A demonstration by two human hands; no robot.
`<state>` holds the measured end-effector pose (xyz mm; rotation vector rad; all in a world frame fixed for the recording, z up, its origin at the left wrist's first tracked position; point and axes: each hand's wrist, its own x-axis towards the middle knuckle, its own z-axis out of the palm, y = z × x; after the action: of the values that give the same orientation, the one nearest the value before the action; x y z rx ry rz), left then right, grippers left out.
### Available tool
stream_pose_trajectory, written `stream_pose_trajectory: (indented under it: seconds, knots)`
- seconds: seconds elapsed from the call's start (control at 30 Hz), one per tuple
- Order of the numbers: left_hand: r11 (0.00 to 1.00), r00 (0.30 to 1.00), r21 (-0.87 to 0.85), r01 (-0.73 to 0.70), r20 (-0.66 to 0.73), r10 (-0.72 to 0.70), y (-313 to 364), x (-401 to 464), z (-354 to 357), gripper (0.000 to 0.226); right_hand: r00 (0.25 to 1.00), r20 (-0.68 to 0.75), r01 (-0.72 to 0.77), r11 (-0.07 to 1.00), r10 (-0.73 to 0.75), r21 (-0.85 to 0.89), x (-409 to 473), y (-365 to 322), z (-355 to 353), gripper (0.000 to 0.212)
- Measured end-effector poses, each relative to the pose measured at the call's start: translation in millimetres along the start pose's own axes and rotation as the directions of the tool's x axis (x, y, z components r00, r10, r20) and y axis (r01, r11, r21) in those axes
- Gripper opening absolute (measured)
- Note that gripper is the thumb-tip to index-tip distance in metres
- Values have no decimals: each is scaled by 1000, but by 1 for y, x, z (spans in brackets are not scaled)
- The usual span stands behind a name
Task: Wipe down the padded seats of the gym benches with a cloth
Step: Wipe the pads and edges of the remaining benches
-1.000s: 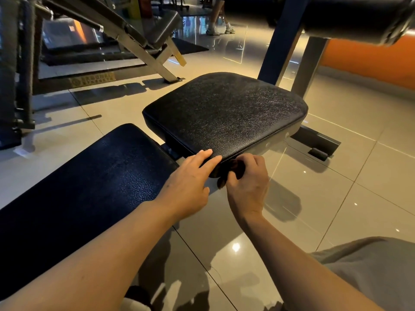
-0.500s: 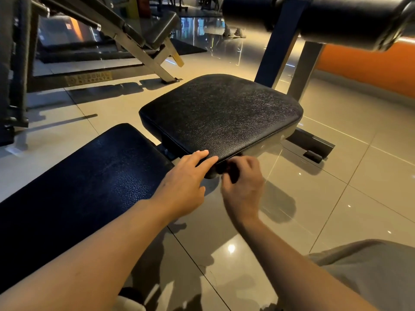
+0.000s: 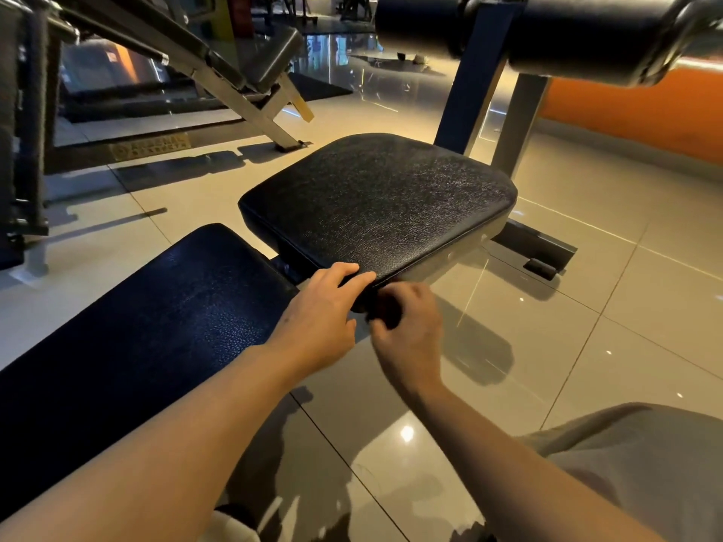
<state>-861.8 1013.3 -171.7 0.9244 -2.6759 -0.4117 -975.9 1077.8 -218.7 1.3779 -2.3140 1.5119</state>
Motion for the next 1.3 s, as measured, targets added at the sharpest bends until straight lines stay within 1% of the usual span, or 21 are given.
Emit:
stream_pose_trajectory:
  seconds: [0.03, 0.07, 0.1, 0.17, 0.23, 0.27, 0.33, 0.43, 0.5, 0.53, 0.6, 0.67, 0.73, 0.77, 0.83, 0.93, 1.0, 1.03, 1.13, 1.2, 1.3]
  knots:
    - [1000, 1000, -15, 1, -6, -1, 1, 0, -1, 63, 998, 58, 7, 1000, -7, -4, -6, -2, 1, 32]
    - [999, 1000, -33, 1, -17, -1, 1, 1, -3, 61, 997, 76, -11, 1000, 12, -7, -7, -3, 0, 32]
    - [999, 999, -52, 0, -35, -2, 2, 2, -5, 59, 998, 45, -50, 999, 50, -8, -3, -4, -2, 31]
    - [997, 997, -78, -1, -79, -5, 5, 4, -5, 54, 983, -82, -168, 986, 167, -2, 10, -4, -10, 27]
    - [996, 994, -90, -19, -111, 9, 10, 7, -2, 48, 936, -207, -284, 958, 285, 36, 26, 6, -18, 26]
    - [995, 992, -89, -40, -122, 29, 12, 10, 0, 47, 917, -246, -310, 949, 315, 60, 31, 11, -19, 27]
    - [993, 988, -73, -87, -137, 77, 16, 16, 4, 47, 931, -256, -253, 965, 262, 69, 30, 14, -15, 32]
    - [990, 981, -58, -125, -153, 115, 18, 27, 9, 52, 984, -140, -97, 992, 109, 86, 8, 8, 1, 39]
    - [991, 981, -19, -130, -149, 126, 21, 34, 11, 53, 993, -79, -78, 991, 87, 109, 0, 9, 2, 39]
    - [991, 979, 1, -136, -152, 135, 21, 39, 13, 52, 992, -88, -81, 989, 92, 125, 3, 12, -2, 38]
    - [988, 973, 14, -151, -175, 151, 23, 48, 15, 51, 966, -195, -137, 975, 171, 176, 24, 23, -14, 36]
    - [988, 968, 21, -151, -199, 152, 25, 57, 13, 44, 894, -324, -251, 944, 311, 215, 54, 39, -29, 34]
    - [988, 967, 11, -152, -205, 151, 29, 66, 12, 41, 846, -364, -334, 920, 388, 205, 79, 55, -41, 34]
    - [988, 965, 19, -150, -215, 151, 31, 69, 12, 41, 862, -346, -325, 928, 370, 182, 86, 58, -43, 34]
    - [986, 958, 28, -162, -233, 164, 37, 76, 15, 40, 932, -270, -216, 969, 241, 121, 85, 59, -37, 35]
    - [979, 946, 60, -194, -252, 203, 40, 81, 30, 46, 986, -125, -93, 989, 108, 118, 58, 57, -26, 38]
    - [979, 944, 88, -184, -261, 201, 38, 83, 38, 54, 996, -27, -78, 990, 81, 118, 53, 59, -30, 37]
    - [981, 943, 96, -171, -271, 191, 37, 83, 41, 56, 996, -13, -85, 990, 87, 111, 60, 63, -33, 35]
    - [985, 941, 104, -137, -298, 162, 39, 83, 44, 60, 970, -130, -190, 975, 204, 113, 92, 77, -49, 31]
    - [989, 941, 95, -110, -309, 135, 43, 83, 45, 58, 961, -148, -220, 970, 235, 107, 105, 86, -55, 31]
    - [992, 938, 104, -65, -332, 96, 48, 82, 47, 58, 990, -7, -139, 986, 140, 88, 92, 82, -48, 29]
